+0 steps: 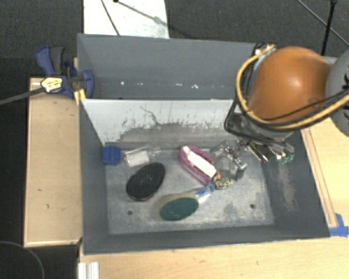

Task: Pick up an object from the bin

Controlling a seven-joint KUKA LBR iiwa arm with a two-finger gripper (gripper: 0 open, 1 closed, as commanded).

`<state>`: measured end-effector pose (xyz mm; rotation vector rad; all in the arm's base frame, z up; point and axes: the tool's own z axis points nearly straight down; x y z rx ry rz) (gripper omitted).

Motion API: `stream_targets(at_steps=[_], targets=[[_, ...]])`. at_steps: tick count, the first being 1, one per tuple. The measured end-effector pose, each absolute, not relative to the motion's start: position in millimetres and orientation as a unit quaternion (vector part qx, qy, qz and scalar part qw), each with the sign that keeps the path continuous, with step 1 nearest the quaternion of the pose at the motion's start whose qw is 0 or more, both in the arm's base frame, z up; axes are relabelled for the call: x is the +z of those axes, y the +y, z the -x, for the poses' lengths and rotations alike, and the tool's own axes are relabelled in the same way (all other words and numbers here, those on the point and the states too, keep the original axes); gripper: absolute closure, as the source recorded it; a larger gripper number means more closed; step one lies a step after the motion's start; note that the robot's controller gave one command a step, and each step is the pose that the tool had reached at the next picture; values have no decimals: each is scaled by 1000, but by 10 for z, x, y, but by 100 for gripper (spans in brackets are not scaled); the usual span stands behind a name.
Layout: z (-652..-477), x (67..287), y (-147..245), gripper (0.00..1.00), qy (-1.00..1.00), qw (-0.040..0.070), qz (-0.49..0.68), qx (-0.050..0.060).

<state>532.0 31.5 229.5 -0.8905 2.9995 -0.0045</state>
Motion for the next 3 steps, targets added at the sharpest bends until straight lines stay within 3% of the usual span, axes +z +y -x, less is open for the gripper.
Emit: stream_targets(at_steps=[1, 2, 3], targets=[[-5063, 1470, 454, 100, 955, -3, 297, 2], [-5090, 1513, 446, 0, 956, 1, 294, 0], [-5455, 927, 65, 0, 896, 1, 444, 0]])
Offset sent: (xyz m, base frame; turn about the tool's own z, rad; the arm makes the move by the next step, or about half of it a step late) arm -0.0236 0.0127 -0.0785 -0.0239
